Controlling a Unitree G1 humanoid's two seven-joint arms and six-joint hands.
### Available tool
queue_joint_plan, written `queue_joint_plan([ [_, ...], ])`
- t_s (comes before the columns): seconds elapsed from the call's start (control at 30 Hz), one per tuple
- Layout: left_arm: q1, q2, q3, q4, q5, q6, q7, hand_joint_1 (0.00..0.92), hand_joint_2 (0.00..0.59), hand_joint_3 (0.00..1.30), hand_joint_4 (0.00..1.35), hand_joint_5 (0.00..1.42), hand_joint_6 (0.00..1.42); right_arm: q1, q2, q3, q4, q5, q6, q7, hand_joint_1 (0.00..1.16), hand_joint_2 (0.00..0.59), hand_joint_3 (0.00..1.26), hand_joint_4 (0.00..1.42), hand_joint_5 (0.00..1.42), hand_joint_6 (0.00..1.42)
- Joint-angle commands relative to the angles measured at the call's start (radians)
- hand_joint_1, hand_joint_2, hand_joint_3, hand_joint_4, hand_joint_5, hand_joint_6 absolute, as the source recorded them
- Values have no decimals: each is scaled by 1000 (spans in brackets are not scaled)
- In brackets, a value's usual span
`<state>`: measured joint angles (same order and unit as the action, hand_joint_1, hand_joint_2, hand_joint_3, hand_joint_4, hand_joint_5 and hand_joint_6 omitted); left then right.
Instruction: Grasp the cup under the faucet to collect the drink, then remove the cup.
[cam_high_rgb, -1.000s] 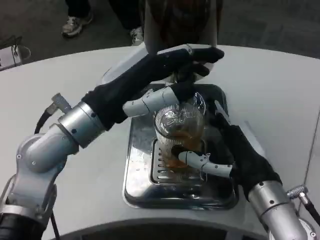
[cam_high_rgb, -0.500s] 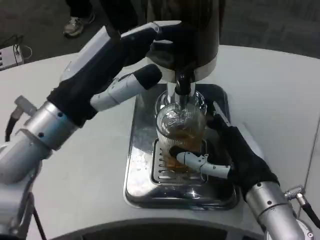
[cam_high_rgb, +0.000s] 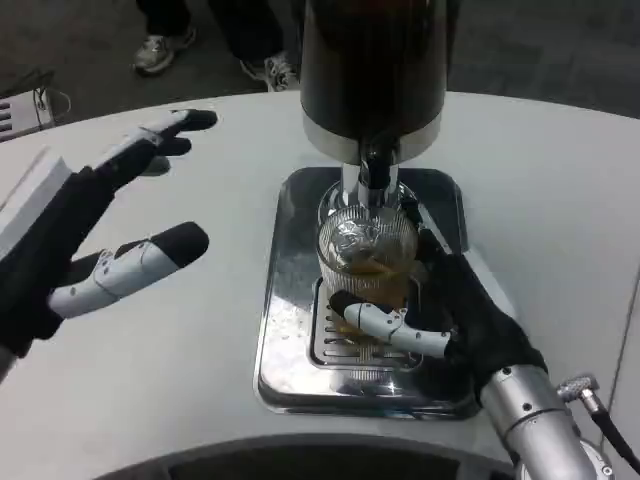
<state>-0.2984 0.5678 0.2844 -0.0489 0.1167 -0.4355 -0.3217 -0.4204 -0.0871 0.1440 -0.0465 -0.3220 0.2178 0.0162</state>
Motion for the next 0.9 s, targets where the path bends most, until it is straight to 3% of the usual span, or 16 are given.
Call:
queue_joint_plan([
  [0.03,116,-2,42,-78,66,50,66,0,53,150,9,92,193,-10,14,9,19,2,-20,-16,759,229,0,0,84,29],
  [0.37,273,-10,31,-162,91,109,79,0,63,147,4,86,191,-42,31,1,66,1,-34,-64,758,229,0,1,93,32],
  [0.9,362,-2,33,-193,85,146,73,0,64,168,34,108,191,-85,72,-1,125,10,-54,-107,757,229,0,2,104,33],
])
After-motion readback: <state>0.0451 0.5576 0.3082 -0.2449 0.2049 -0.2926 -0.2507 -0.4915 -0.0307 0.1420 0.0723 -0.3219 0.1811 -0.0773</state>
